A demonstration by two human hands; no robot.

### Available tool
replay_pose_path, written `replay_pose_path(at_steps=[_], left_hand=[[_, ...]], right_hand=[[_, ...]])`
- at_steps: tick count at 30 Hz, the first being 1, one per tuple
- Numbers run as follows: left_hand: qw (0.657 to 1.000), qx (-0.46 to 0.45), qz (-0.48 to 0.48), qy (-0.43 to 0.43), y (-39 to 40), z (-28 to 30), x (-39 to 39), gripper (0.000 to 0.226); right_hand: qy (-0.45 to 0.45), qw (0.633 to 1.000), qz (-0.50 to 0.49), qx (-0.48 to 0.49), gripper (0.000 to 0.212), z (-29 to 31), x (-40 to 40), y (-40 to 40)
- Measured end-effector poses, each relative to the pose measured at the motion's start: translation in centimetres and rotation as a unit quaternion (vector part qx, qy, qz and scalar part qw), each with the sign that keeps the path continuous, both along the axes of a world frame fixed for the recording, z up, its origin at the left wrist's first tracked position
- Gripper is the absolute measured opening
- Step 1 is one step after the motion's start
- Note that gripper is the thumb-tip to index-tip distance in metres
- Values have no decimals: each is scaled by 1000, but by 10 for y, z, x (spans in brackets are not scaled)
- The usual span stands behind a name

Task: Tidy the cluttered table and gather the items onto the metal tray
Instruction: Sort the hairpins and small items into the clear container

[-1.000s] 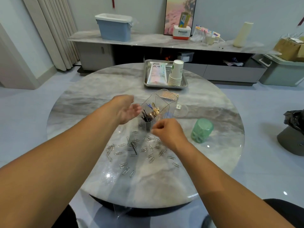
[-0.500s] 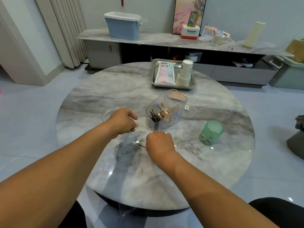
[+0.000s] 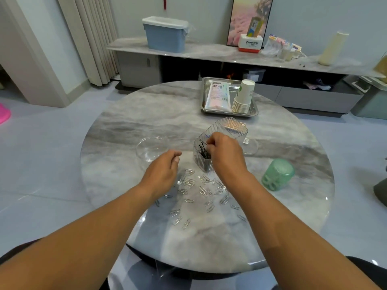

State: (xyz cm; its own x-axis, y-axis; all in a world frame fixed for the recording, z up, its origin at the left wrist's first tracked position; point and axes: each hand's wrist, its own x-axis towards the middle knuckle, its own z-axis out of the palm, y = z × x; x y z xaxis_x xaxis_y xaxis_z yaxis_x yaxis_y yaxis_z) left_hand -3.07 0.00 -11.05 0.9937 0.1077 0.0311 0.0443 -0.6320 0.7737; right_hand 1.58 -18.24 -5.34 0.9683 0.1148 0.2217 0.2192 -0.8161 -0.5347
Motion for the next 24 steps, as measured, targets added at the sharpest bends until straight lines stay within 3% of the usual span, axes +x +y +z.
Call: replay_pose_path(at_steps=[4, 9, 13, 19, 24], left_hand=[[998, 54, 13, -17, 4, -26, -26, 45], [989, 147, -27, -1, -1, -45, -42, 62], [979, 192, -68, 9, -12, -46, -30, 68], [958, 239, -161, -7, -24, -47, -18, 66], [949, 236, -206, -29, -34, -47, -15, 63]], right_hand=[[-36, 999, 7, -22, 17, -15, 6, 8], [-120, 984, -51, 119, 21, -28, -13, -9], [-58, 973, -96, 200, 26, -41, -25, -52], [12, 994, -40, 98, 43, -65, -52, -120], [67, 998, -4, 20, 58, -90, -72, -127]])
